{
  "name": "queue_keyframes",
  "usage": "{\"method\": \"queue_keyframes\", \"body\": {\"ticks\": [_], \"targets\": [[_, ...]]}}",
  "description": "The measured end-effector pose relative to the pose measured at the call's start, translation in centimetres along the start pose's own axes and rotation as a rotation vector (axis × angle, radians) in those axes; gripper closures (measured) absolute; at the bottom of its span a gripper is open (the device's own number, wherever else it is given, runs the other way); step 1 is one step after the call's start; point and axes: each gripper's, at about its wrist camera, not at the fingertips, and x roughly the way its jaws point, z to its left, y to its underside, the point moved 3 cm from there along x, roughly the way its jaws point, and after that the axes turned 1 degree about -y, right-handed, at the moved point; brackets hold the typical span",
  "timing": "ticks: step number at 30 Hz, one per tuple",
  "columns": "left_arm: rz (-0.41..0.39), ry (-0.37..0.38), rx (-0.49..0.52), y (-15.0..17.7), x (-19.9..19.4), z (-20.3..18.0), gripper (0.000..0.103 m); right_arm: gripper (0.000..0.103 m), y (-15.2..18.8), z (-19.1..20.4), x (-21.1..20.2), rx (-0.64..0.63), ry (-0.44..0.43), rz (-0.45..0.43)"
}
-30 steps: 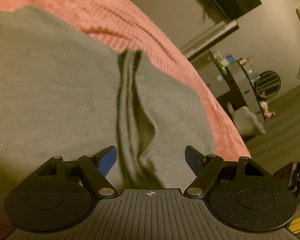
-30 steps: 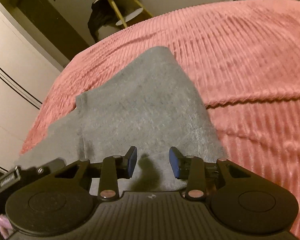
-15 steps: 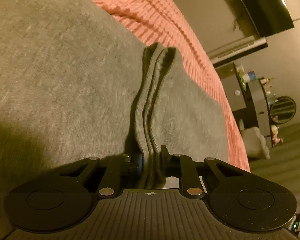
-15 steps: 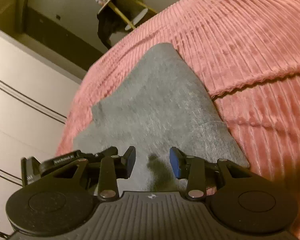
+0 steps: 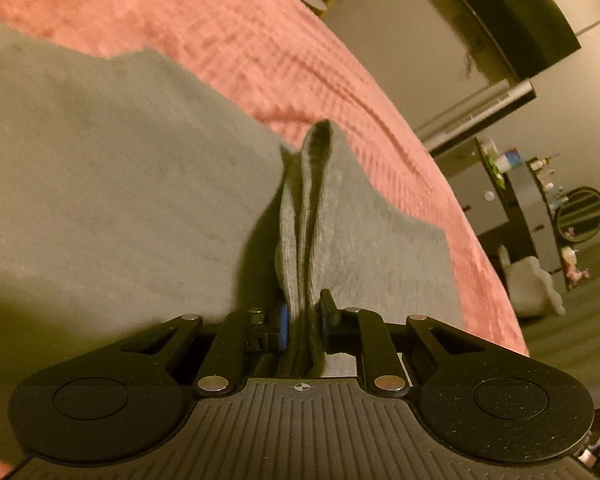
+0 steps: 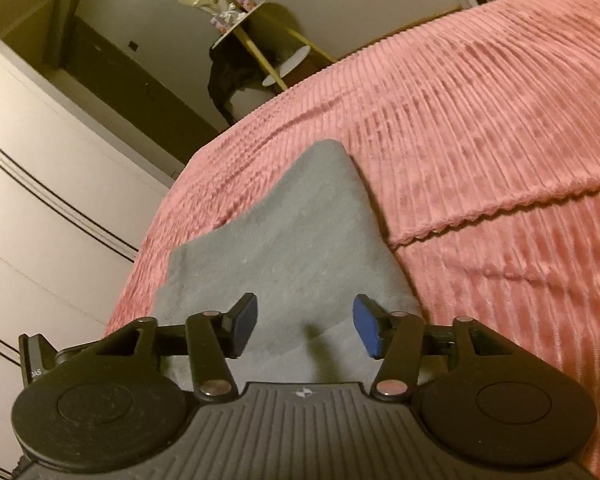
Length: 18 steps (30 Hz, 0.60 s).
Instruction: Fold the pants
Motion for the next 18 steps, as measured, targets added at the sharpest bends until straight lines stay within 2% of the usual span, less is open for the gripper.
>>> {"method": "queue_keyframes", "body": {"ticks": [2,5,9,11,14,16,17,18], "targets": [[-0.015,-0.045,0.026,-0.2,-1.1,0.3,0.086,0.047,0.1,0.6,0.3,-0.034,0.010,0.006],[-0.053,-0.175,0.141,-0.1,-2.1,0.1,0.084,0.047,0.3,1.0,1.1,-0.049,0.026,0.029],[-0.068,-0.196,0.172,0.0,-1.5,0.0,0.076,0.047,0.4,1.0,2.1,-0.028,0.042,0.052],[-0.103,-0.206,0.182,-0.4,-1.0,-0.1,0.067,0.046,0.7,1.1,2.9,-0.026,0.053,0.079],[-0.105,-0.156,0.128,-1.6,-0.2,0.3,0.059,0.046,0.9,1.2,3.7,-0.041,0.066,0.106],[-0.084,-0.094,0.047,-2.3,0.6,0.9,0.061,0.046,0.9,1.3,3.8,-0.047,0.069,0.111],[-0.081,-0.054,0.003,-2.7,1.0,1.3,0.074,0.046,0.9,1.2,3.8,-0.043,0.068,0.109],[-0.076,-0.015,-0.040,-2.8,1.0,1.7,0.081,0.046,0.9,1.1,3.7,-0.038,0.064,0.106]]}}
